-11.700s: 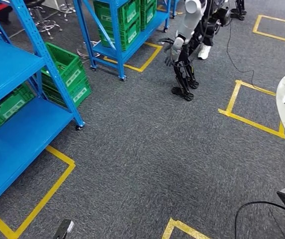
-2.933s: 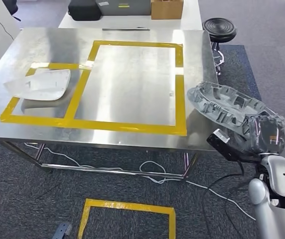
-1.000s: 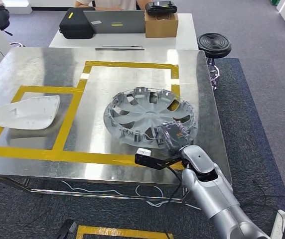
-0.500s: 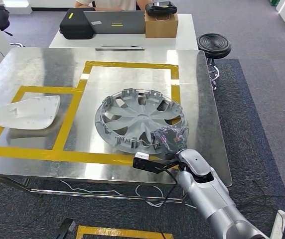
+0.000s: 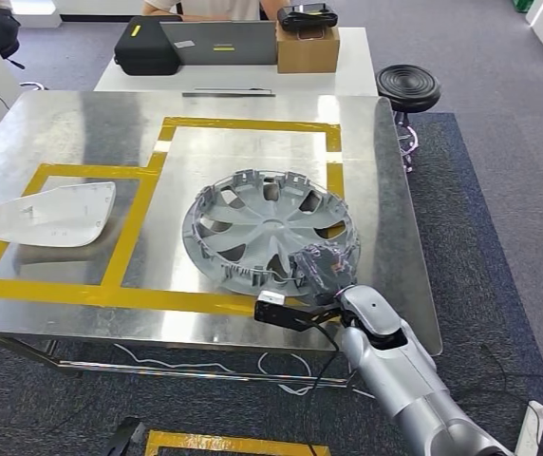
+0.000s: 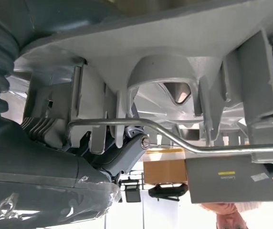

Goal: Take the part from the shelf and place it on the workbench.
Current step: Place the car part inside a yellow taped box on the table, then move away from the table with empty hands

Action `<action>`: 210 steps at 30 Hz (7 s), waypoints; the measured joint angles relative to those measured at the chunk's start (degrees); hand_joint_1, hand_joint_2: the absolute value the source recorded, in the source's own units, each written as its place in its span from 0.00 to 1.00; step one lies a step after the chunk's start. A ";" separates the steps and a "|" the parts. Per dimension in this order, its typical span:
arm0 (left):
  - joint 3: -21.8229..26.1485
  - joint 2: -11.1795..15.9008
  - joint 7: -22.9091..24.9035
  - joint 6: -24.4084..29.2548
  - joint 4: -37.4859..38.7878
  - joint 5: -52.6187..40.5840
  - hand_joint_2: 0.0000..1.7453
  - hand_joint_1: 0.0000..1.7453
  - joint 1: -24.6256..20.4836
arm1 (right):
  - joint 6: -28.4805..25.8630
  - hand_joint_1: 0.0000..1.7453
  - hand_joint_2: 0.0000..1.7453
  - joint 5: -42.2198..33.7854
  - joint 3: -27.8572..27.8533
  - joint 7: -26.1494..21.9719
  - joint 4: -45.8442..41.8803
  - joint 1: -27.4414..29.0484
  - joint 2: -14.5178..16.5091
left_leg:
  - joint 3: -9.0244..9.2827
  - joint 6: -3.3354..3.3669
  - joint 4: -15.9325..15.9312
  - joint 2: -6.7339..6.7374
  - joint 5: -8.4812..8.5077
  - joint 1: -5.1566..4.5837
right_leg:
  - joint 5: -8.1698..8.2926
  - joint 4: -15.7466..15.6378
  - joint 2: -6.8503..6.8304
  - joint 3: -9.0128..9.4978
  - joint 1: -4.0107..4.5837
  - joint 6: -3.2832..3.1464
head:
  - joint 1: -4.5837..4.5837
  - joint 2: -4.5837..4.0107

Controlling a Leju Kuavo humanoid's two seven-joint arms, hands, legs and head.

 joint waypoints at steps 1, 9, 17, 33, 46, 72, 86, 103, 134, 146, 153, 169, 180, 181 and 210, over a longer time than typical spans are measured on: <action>-0.14 0.01 -0.45 0.31 0.00 -0.39 1.00 0.00 0.00 | 0.20 0.00 1.00 0.08 0.00 0.13 0.11 0.04 -0.01 | 0.00 0.00 0.00 0.00 0.00 0.00 | 0.00 0.00 0.00 0.00 0.00 0.00 | -0.01 0.00; -1.46 0.01 -1.11 1.63 0.00 -1.76 0.25 0.00 0.06 | 0.75 0.00 1.00 0.32 0.00 0.49 1.15 1.02 -0.11 | -0.02 0.03 0.01 0.00 0.02 -0.01 | 0.02 -0.01 0.00 -0.01 -0.01 0.00 | 0.00 0.00; -1.54 0.01 2.12 0.59 0.00 -1.03 0.00 0.00 0.03 | 1.57 0.00 1.00 -0.28 0.00 -0.30 1.75 1.21 -0.12 | -0.03 0.04 0.02 0.00 0.01 -0.01 | 0.01 -0.01 0.00 -0.02 -0.02 0.00 | 0.01 0.00; -1.22 0.62 -3.96 -4.01 0.14 1.04 0.00 0.00 0.43 | 2.58 0.00 1.00 -3.10 -0.02 1.44 -1.26 3.00 -1.63 | -0.03 0.04 0.02 0.00 0.01 -0.02 | 0.01 -0.03 -0.03 -0.22 -0.02 0.00 | 0.01 0.00; -0.91 1.03 -4.99 -4.18 0.49 1.85 0.00 0.00 0.98 | 3.06 0.00 1.00 -1.83 -0.18 5.35 -9.39 4.58 -4.88 | -0.05 0.04 0.04 0.00 0.00 -0.04 | 0.02 -0.03 0.02 -0.11 -0.07 0.01 | 0.01 0.01; 1.68 0.94 -2.30 -1.90 0.52 0.65 0.00 0.00 2.22 | 2.74 0.00 1.00 9.94 -31.42 15.81 -68.96 27.13 -24.62 | -0.13 0.30 0.20 -0.09 -0.39 -0.26 | -0.17 -0.18 -0.06 0.04 -0.24 0.27 | 0.01 0.00; 1.72 0.62 -5.66 0.48 0.38 -2.27 0.00 0.00 4.26 | 0.79 0.00 0.00 8.18 -59.58 3.29 -90.12 49.04 -18.42 | -0.02 0.45 0.37 -0.18 -0.81 -0.32 | -0.58 -0.23 -0.19 0.11 -0.36 0.35 | -0.01 0.01; 4.76 -1.84 -5.15 6.10 -1.99 -5.46 0.00 0.00 3.47 | -32.42 0.00 0.00 -19.70 -82.99 13.58 -93.82 52.60 9.80 | 0.56 0.37 0.36 -0.08 -1.33 -0.30 | -0.98 -0.24 -0.04 0.50 -0.30 0.27 | 0.00 0.00; 18.31 -3.00 -9.06 5.05 -3.23 0.27 0.00 0.00 1.54 | -32.74 0.00 0.00 -65.77 -78.27 24.07 -31.09 46.81 11.88 | 0.75 0.32 0.38 -0.10 -1.38 -0.22 | -1.19 -0.24 -0.18 0.76 -0.16 0.12 | 0.01 0.00; 14.67 -1.57 -10.75 0.75 -2.90 -5.92 0.00 0.00 1.82 | -2.19 0.00 0.00 -51.09 -64.95 27.24 -6.60 45.33 11.16 | 0.80 0.23 0.38 -0.15 -1.44 -0.15 | -1.26 -0.23 -0.26 0.87 -0.07 0.05 | 0.03 0.02; 11.33 -0.03 -7.19 -0.28 -1.78 -11.73 0.00 0.00 1.56 | 8.04 0.00 0.00 -30.76 -62.16 17.69 13.13 38.33 7.66 | 0.88 0.23 0.46 -0.13 -1.51 -0.20 | -1.26 -0.25 -0.24 0.94 -0.18 0.05 | 0.01 0.00; 2.66 0.90 -2.98 3.26 -0.96 -17.65 0.00 0.00 1.11 | 4.27 0.00 0.00 -27.07 -60.90 15.92 28.46 31.85 3.14 | 1.22 1.77 1.03 0.01 -2.50 -0.38 | -2.68 0.74 -0.37 1.27 -0.60 1.37 | 0.07 0.02; 2.59 0.38 -2.22 3.61 -0.94 -17.52 0.00 0.00 0.91 | 4.39 0.00 0.00 -28.87 -64.60 17.35 30.47 30.88 1.64 | 3.02 0.78 1.16 0.40 -3.53 0.19 | -0.48 1.67 -0.66 0.18 -0.62 1.74 | 0.19 0.01; 2.53 0.44 -1.87 3.58 -0.94 -17.82 0.00 0.00 0.89 | 5.03 0.00 0.00 -28.01 -64.55 18.10 30.60 30.82 1.59 | 3.04 0.45 1.23 0.38 -3.44 0.12 | -0.45 1.52 -0.49 0.25 -0.49 1.19 | 0.13 0.01; 1.53 0.20 -2.22 4.84 -0.85 -18.74 0.00 0.00 0.58 | 7.13 0.00 0.00 -15.72 -67.35 19.66 29.74 31.19 1.88 | 1.89 1.69 0.82 0.81 -2.27 -0.71 | -2.58 2.28 -0.69 3.31 0.27 0.49 | -0.37 0.02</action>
